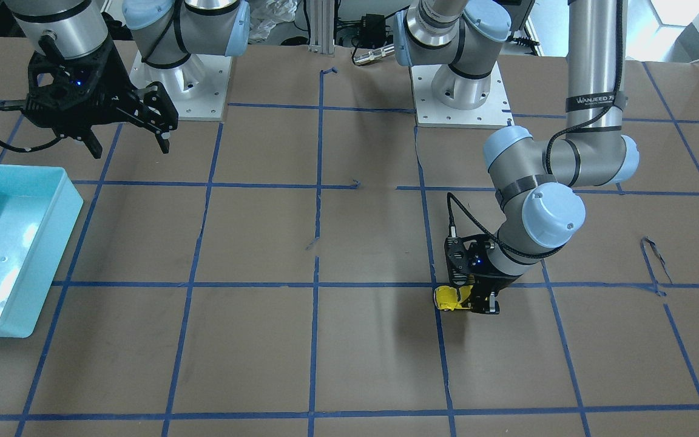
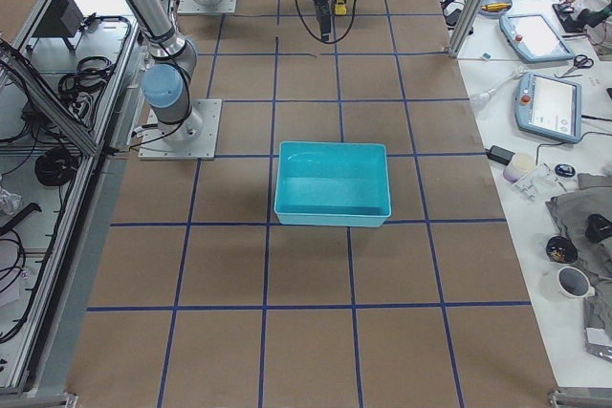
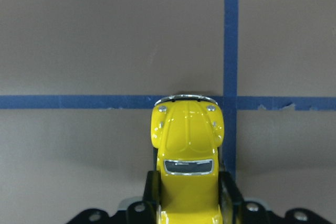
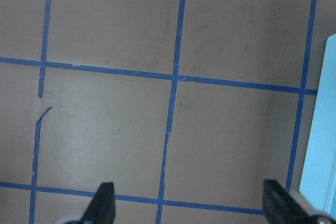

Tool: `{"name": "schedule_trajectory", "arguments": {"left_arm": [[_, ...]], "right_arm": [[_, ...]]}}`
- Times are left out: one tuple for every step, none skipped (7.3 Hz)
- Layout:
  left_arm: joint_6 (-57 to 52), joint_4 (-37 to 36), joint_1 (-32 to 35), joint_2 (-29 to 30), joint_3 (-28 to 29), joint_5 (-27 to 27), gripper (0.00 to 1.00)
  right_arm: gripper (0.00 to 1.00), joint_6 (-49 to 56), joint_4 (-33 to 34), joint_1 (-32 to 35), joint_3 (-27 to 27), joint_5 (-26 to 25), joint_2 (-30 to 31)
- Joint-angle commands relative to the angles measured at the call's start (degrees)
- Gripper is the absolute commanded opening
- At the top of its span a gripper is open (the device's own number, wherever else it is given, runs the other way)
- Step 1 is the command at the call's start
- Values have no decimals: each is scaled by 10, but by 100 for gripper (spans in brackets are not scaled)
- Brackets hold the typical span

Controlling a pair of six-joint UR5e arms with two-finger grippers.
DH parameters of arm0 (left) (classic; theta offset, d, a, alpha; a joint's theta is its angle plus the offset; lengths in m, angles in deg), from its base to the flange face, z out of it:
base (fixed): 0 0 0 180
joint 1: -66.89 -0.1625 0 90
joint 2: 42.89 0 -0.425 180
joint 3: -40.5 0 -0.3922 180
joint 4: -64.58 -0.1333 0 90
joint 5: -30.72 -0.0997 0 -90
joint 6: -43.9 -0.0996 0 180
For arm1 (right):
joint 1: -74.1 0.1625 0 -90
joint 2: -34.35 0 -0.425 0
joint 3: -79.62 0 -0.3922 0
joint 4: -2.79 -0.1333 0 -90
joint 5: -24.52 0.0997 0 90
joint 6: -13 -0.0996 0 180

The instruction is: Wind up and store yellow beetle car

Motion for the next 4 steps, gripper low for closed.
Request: {"name": "schedule_trajectory", "arguments": {"left_arm": [[-3,0,-5,0,2,-2,0],[-4,-1,-5,0,2,-14,0],[-4,-1,-6,0,2,-15,0],[-9,-2,-14,0,2,-15,0]], "right_arm": [[100,2,0,0,-3,2,-2],[100,3,0,1,-4,2,-2],[100,3,0,0,-5,2,-2],[100,3,0,0,-5,2,-2]]}}
